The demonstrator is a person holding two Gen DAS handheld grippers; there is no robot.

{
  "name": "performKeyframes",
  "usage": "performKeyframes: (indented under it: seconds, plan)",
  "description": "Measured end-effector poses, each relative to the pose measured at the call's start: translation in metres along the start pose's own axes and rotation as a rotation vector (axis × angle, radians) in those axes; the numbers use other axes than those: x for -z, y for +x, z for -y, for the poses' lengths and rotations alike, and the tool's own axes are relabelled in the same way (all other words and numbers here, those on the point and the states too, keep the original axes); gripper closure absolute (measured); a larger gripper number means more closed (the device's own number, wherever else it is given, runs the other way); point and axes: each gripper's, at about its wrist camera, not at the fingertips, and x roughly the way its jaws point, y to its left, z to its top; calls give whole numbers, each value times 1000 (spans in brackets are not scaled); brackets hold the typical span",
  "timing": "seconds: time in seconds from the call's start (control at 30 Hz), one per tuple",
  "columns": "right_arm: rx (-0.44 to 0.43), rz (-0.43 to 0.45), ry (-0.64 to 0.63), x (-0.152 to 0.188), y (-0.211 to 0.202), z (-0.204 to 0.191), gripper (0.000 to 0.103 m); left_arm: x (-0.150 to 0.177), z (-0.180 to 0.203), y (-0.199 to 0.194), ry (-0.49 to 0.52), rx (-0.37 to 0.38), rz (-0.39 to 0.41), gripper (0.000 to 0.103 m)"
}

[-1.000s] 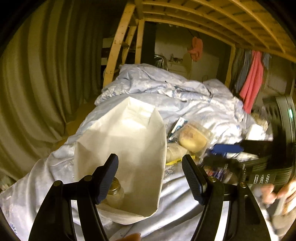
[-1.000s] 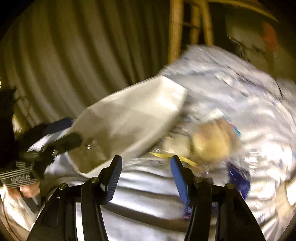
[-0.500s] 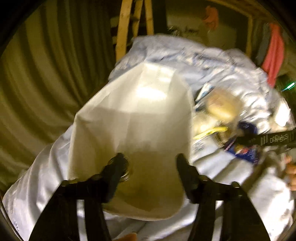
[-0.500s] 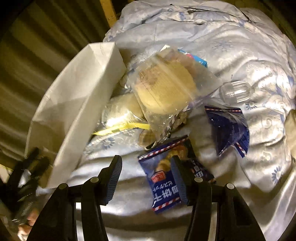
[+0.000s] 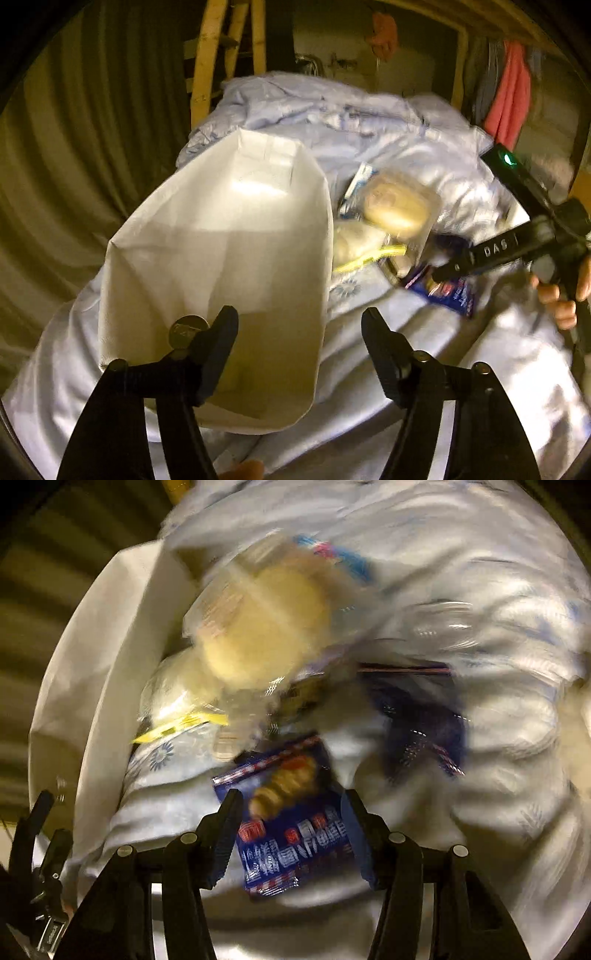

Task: Organize objects
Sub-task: 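Withdraw the right gripper from the bag toward the blue snack packets, then grasp a blue snack packet with the right gripper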

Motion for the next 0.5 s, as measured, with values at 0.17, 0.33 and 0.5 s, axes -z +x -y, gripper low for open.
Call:
performKeyframes:
  seconds: [0.17, 0.33, 0.5]
  plan:
    - [8, 19, -123, 15, 10, -6, 40, 7, -2, 34, -2, -120, -165, 67]
    - [32, 19, -180, 28, 2, -14, 39, 11, -4, 27, -25, -54, -194, 95]
    - [56, 17, -193, 31, 4, -21, 38, 15, -4, 14, -40, -65, -238, 96]
